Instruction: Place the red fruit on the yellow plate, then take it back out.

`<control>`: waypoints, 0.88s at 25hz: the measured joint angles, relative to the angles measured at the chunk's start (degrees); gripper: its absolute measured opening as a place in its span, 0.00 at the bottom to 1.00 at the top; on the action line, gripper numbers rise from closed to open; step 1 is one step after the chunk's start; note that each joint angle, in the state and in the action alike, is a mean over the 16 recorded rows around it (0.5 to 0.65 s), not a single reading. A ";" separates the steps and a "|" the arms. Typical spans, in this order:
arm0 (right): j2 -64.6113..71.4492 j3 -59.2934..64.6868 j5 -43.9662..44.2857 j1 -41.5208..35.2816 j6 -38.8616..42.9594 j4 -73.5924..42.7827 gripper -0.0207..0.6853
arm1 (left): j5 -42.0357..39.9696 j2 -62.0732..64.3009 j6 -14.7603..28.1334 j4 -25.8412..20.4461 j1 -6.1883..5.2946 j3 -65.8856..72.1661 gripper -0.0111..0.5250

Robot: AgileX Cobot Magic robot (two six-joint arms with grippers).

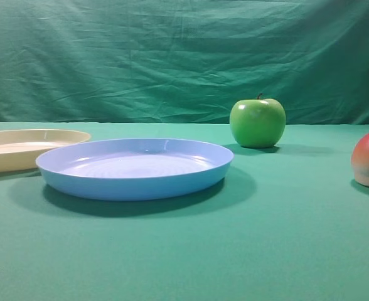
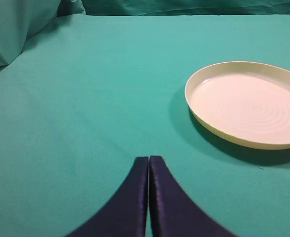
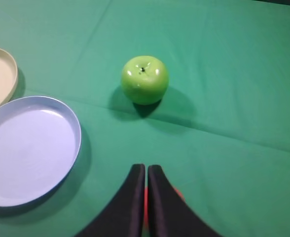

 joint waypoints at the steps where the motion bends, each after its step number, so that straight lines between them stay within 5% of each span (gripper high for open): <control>1: -1.80 0.00 1.12 0.00 0.02 0.15 0.03 | 0.00 0.00 0.00 0.00 0.00 0.00 0.02; 12: -19.56 0.04 9.26 -0.36 0.13 0.06 0.03 | 0.00 0.00 0.00 0.00 0.00 0.00 0.02; 22: -29.33 6.02 4.92 -7.05 -0.53 0.14 0.03 | 0.00 0.00 0.00 0.00 0.00 0.00 0.02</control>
